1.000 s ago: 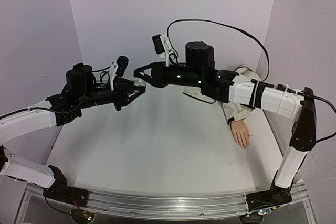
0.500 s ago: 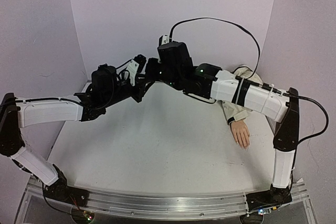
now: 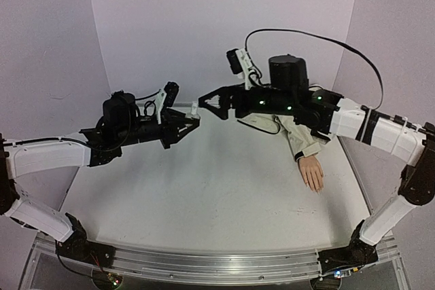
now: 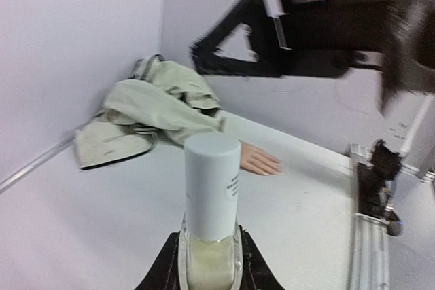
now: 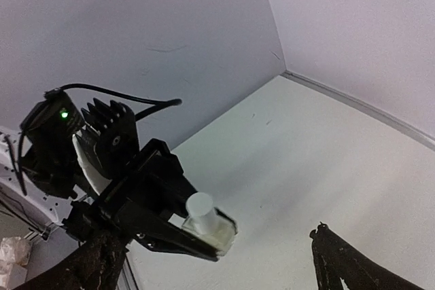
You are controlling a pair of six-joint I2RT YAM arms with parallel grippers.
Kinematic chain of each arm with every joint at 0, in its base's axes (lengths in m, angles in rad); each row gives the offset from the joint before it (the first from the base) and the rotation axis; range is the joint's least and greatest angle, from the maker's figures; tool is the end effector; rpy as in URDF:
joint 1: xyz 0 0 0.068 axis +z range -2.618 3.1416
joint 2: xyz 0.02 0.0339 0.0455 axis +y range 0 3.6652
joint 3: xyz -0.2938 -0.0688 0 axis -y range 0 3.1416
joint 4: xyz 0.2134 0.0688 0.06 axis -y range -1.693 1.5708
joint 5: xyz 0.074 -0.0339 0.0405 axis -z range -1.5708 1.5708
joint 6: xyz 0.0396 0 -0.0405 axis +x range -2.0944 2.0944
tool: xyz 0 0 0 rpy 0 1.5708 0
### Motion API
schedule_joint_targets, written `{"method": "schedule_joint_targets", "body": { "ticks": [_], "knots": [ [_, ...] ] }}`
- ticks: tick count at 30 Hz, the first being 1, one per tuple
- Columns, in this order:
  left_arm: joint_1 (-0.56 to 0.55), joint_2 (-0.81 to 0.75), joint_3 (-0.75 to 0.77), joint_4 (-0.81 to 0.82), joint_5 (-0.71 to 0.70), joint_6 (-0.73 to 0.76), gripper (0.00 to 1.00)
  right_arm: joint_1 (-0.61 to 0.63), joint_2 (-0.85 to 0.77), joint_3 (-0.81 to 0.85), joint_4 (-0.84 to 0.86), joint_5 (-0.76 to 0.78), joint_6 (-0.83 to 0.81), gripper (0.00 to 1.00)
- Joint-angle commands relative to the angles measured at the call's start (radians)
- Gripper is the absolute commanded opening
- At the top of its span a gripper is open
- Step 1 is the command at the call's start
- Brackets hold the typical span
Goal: Paint the nails
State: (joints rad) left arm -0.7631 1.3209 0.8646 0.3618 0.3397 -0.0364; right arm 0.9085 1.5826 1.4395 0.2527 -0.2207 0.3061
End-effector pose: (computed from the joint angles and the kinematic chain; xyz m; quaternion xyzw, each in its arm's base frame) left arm 0.1905 -0.2004 0.3475 0.3654 0.6410 -0.3733 0.5623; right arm 0.2116 0.2854 0.4486 -0.2751 0.6091 0.4828 0.5659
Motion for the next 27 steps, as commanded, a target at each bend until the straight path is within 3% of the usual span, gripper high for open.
{"method": "schedule_joint_targets", "body": {
  "ticks": [1,5,8,14,27],
  "knots": [
    [0.017,-0.042,0.094,-0.009,0.525,-0.104,0.00,-0.067,-0.096,-0.098,0.237,-0.476,-0.072,0.98],
    [0.016,0.018,0.187,-0.007,0.784,-0.199,0.00,-0.070,-0.087,-0.111,0.346,-0.656,-0.037,0.93],
    [0.013,0.048,0.218,-0.005,0.856,-0.239,0.00,-0.071,-0.058,-0.103,0.408,-0.742,0.005,0.78],
    [0.001,0.036,0.211,-0.001,0.863,-0.231,0.00,-0.069,-0.020,-0.098,0.502,-0.801,0.076,0.55],
    [-0.001,0.042,0.205,0.002,0.860,-0.225,0.00,-0.045,0.059,-0.063,0.620,-0.878,0.160,0.28]
  ]
}}
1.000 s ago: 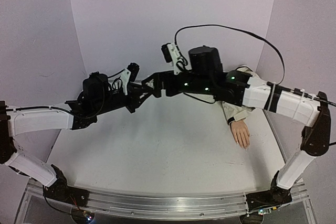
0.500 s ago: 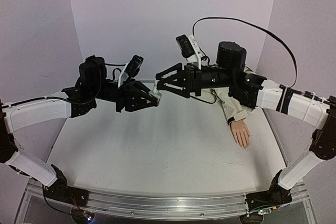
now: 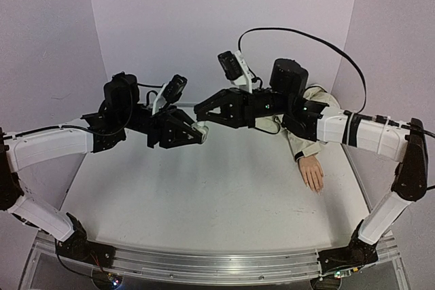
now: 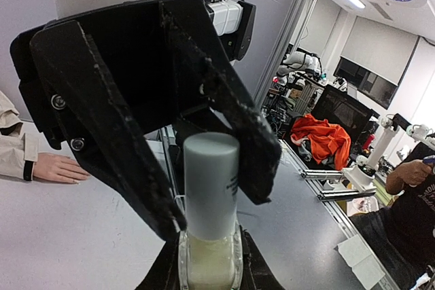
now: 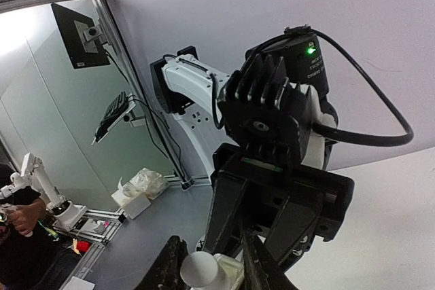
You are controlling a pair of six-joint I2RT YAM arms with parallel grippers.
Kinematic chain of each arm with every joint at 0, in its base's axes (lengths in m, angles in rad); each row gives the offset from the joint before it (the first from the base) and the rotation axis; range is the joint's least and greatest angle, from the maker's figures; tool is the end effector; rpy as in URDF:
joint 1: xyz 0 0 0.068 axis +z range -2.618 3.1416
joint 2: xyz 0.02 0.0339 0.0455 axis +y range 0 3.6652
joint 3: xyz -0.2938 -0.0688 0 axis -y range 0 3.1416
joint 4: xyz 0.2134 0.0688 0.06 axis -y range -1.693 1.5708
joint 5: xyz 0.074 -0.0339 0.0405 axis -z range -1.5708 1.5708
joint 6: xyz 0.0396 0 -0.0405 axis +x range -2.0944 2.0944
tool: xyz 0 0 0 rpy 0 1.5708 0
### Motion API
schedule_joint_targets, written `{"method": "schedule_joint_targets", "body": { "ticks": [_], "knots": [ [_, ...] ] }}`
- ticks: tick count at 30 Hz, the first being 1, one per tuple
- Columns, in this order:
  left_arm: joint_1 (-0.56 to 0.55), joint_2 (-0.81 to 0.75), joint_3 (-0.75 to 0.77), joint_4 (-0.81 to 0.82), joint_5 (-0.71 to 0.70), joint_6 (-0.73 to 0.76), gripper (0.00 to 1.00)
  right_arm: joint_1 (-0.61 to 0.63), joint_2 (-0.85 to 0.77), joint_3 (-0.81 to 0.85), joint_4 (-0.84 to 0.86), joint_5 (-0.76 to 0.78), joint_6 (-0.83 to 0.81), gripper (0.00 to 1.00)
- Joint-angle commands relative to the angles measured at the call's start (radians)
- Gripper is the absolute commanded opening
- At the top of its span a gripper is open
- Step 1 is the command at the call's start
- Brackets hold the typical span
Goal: Paint the nails
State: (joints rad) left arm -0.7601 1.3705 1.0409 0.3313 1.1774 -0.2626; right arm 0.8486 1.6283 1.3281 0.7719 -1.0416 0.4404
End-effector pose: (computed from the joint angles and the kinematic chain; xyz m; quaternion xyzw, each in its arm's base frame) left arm 0.1720 -0.2140 0.3893 0.5255 0.4727 -0.6301 0.3213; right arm 0.2006 0.2794 0.4437 -0.5073 0.3577 0.6522 0.4352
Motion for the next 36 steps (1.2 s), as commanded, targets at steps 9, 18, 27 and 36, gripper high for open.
{"method": "schedule_joint_targets", "body": {
  "ticks": [9,18,27,36],
  "knots": [
    [-0.001,-0.044,0.005,0.033,-0.128,0.064,0.00,0.022,0.010,0.019,0.101,-0.047,0.020,0.02],
    [-0.005,-0.108,-0.070,0.027,-1.209,0.209,0.00,0.027,0.004,0.001,-0.049,0.324,-0.018,0.00],
    [-0.007,0.072,0.038,0.026,-1.543,0.219,0.00,0.248,0.190,0.329,-0.525,1.464,0.158,0.00],
    [-0.005,0.039,-0.041,0.020,-1.298,0.177,0.00,0.238,0.110,0.264,-0.359,1.292,0.001,0.39]
  ]
}}
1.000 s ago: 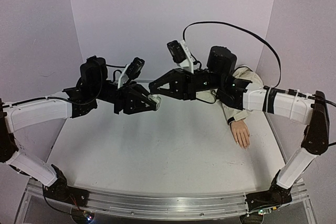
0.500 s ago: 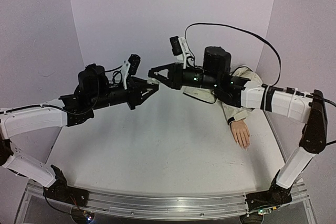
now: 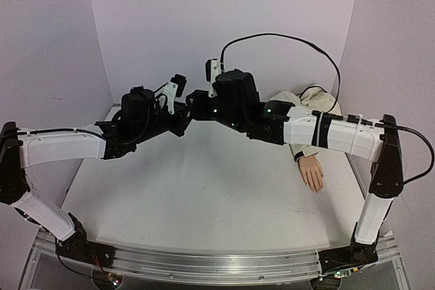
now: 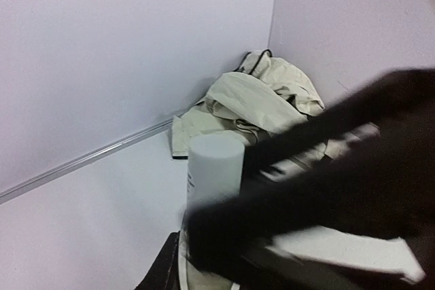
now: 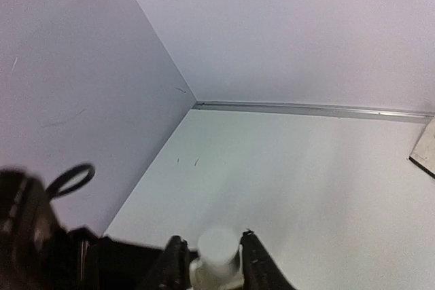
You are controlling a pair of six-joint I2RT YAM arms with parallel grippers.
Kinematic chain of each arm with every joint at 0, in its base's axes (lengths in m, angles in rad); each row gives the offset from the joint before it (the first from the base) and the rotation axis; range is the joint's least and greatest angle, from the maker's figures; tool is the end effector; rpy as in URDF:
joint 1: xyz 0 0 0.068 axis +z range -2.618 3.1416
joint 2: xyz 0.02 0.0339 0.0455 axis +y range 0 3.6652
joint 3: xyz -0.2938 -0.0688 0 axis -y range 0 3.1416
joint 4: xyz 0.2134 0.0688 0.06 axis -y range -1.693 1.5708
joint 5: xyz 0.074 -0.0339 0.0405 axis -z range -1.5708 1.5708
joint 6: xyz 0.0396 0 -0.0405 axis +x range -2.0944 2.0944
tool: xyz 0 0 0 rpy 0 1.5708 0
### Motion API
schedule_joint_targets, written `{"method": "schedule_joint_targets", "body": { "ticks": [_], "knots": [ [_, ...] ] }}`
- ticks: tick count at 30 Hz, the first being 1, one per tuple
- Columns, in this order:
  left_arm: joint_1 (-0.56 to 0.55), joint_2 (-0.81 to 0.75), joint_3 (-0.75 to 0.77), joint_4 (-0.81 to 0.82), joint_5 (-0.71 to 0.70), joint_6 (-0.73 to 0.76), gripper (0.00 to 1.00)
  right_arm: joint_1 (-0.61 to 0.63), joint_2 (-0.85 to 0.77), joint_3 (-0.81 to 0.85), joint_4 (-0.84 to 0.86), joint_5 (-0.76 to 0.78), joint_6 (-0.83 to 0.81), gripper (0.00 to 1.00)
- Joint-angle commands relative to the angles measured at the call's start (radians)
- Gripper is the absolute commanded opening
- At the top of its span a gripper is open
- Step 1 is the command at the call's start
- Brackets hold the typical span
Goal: Paint the nails
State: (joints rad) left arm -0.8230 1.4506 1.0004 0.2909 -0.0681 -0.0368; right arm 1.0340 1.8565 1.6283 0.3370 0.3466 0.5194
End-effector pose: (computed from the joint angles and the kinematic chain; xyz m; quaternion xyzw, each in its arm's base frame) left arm 0.2162 -0.2292 0.3483 0.2710 0.7111 -0.2466 0.6000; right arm 0.2339 0.3668 0.4176 -0.0432 0.6686 0.4319 0.6037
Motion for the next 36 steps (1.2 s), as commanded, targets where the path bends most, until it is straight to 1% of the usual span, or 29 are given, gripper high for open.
{"method": "schedule_joint_targets", "body": {
  "ticks": [1,5,6,8,10,13,16,17,19,21,22,24,25,28,30,32,36],
  "knots": [
    [0.059,-0.054,-0.013,0.057,-0.024,-0.053,0.00,0.043,-0.144,-0.070,0.106,-0.143,-0.101,0.44],
    [0.064,-0.106,-0.045,0.025,0.118,-0.055,0.00,-0.024,-0.263,-0.182,0.166,-0.276,-0.127,0.60],
    [0.067,-0.121,-0.050,0.015,0.157,-0.056,0.00,-0.051,-0.285,-0.211,0.179,-0.326,-0.128,0.65],
    [0.081,-0.150,-0.056,0.007,0.254,-0.061,0.00,-0.113,-0.316,-0.260,0.216,-0.487,-0.133,0.73],
    [0.094,-0.172,-0.055,0.007,0.393,-0.066,0.00,-0.171,-0.330,-0.295,0.240,-0.644,-0.137,0.78],
    [0.103,-0.192,-0.044,0.006,0.656,-0.067,0.00,-0.214,-0.340,-0.334,0.302,-0.876,-0.147,0.86],
    [0.104,-0.184,-0.011,0.006,0.914,-0.083,0.00,-0.220,-0.342,-0.367,0.408,-1.093,-0.114,0.92],
    [0.104,-0.175,0.004,0.007,0.985,-0.104,0.00,-0.219,-0.340,-0.380,0.465,-1.158,-0.086,0.92],
    [0.104,-0.148,0.038,0.007,1.088,-0.150,0.00,-0.219,-0.334,-0.403,0.564,-1.240,-0.032,0.93],
    [0.103,-0.116,0.071,0.008,1.168,-0.191,0.00,-0.221,-0.325,-0.416,0.625,-1.277,0.002,0.93],
    [0.102,-0.103,0.089,0.009,1.206,-0.209,0.00,-0.219,-0.316,-0.416,0.642,-1.289,0.011,0.92],
    [0.098,-0.081,0.107,0.011,1.236,-0.232,0.00,-0.219,-0.298,-0.414,0.663,-1.309,0.027,0.85],
    [0.096,-0.075,0.113,0.011,1.243,-0.238,0.00,-0.219,-0.288,-0.412,0.684,-1.324,0.042,0.81],
    [0.087,-0.062,0.123,0.013,1.262,-0.242,0.00,-0.219,-0.262,-0.406,0.738,-1.346,0.080,0.61],
    [0.087,-0.058,0.127,0.013,1.264,-0.246,0.00,-0.217,-0.251,-0.398,0.758,-1.356,0.095,0.51],
    [0.087,-0.054,0.129,0.013,1.266,-0.251,0.00,-0.215,-0.242,-0.391,0.769,-1.363,0.103,0.44],
    [0.087,-0.040,0.135,0.013,1.270,-0.262,0.00,-0.211,-0.228,-0.381,0.779,-1.373,0.112,0.36]
  ]
}}
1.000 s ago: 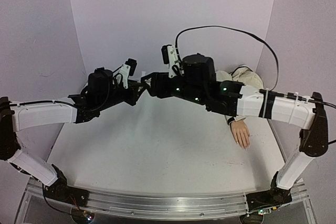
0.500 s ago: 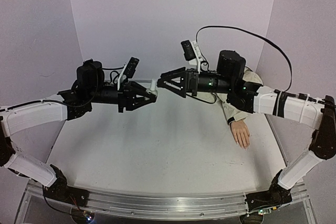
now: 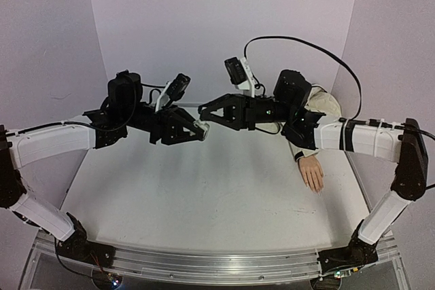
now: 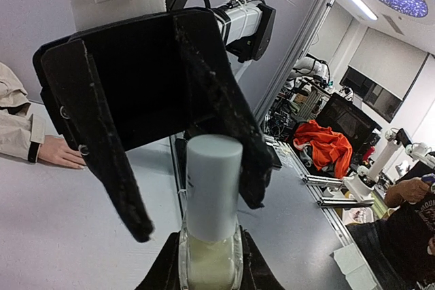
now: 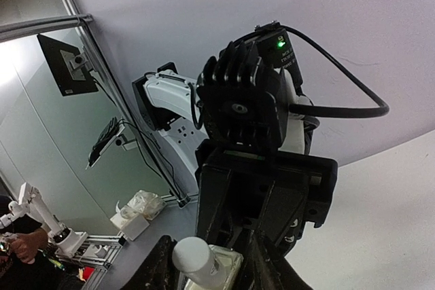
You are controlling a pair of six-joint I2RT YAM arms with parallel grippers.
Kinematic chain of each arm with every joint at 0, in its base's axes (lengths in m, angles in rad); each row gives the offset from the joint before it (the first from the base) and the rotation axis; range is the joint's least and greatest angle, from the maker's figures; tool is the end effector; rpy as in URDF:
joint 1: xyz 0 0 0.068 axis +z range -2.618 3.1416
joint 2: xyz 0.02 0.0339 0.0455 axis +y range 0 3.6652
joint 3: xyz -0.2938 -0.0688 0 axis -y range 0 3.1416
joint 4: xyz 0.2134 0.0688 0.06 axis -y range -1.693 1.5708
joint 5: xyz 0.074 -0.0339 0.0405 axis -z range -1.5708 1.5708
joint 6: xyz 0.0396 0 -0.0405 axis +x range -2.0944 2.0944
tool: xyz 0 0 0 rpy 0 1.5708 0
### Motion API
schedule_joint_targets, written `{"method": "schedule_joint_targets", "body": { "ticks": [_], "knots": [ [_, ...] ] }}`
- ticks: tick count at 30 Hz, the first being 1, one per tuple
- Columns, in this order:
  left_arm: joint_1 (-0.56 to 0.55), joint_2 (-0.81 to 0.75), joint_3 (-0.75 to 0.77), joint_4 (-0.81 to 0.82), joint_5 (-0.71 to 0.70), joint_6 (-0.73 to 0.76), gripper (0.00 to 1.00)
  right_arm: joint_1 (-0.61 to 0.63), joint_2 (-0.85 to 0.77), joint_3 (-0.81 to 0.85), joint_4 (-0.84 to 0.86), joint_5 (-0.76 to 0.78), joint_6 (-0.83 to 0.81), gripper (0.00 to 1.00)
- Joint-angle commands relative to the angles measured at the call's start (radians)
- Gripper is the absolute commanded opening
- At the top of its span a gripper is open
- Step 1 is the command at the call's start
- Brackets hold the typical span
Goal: Paint the nails
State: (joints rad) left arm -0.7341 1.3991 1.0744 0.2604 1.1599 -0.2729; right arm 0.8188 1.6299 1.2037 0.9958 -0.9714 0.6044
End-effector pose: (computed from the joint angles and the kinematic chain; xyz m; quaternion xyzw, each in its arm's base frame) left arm 0.1842 -0.2151 0.3860 0.5044 0.5084 -0.6262 0.3083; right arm 0.2067 0.2689 0.4252 -0.4526 0.3782 0.6763 0.4412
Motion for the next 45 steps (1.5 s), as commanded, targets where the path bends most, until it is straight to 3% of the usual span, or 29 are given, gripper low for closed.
{"method": "schedule_joint_targets", "body": {
  "ticks": [1,5,9,14,17,19,20,23,26,32,33,37,41,45],
  "knots": [
    [-0.002,0.014,0.063,0.043,0.044,-0.026,0.00,0.004,0.002,0.047,0.121,-0.057,0.027,0.33],
    [-0.002,0.017,0.059,0.043,0.017,-0.019,0.00,0.005,0.006,0.044,0.124,-0.056,0.031,0.17],
    [0.001,-0.012,0.021,0.039,-0.143,0.012,0.00,0.008,0.000,0.026,0.123,-0.033,0.032,0.00],
    [-0.001,-0.066,-0.027,-0.002,-0.511,0.078,0.00,0.010,-0.015,-0.019,0.118,0.051,0.048,0.00],
    [-0.021,-0.100,-0.052,-0.044,-0.877,0.113,0.00,0.022,-0.033,-0.033,0.053,0.176,0.031,0.00],
    [-0.052,-0.108,-0.042,-0.097,-1.162,0.153,0.00,0.058,-0.044,0.011,-0.106,0.415,-0.045,0.00],
    [-0.068,-0.103,-0.029,-0.125,-1.240,0.180,0.00,0.096,-0.044,0.062,-0.259,0.619,-0.091,0.00],
    [-0.101,-0.091,-0.006,-0.149,-1.333,0.218,0.00,0.259,0.011,0.270,-0.667,1.317,-0.101,0.00],
    [-0.105,-0.088,-0.005,-0.148,-1.309,0.211,0.00,0.328,0.037,0.325,-0.767,1.504,-0.031,0.00],
    [-0.106,-0.096,-0.027,-0.148,-1.169,0.235,0.00,0.339,0.017,0.319,-0.674,1.365,-0.110,0.00],
    [-0.104,-0.099,-0.031,-0.148,-1.164,0.239,0.00,0.339,0.003,0.315,-0.656,1.331,-0.131,0.06],
    [-0.100,-0.120,-0.052,-0.148,-1.077,0.241,0.00,0.326,-0.074,0.267,-0.577,1.149,-0.236,0.47],
    [-0.072,-0.137,-0.059,-0.145,-0.916,0.220,0.00,0.249,-0.137,0.220,-0.565,0.911,-0.281,0.67],
    [-0.039,-0.142,-0.049,-0.143,-0.602,0.218,0.00,0.120,-0.185,0.140,-0.518,0.610,-0.249,0.80]
  ]
}}
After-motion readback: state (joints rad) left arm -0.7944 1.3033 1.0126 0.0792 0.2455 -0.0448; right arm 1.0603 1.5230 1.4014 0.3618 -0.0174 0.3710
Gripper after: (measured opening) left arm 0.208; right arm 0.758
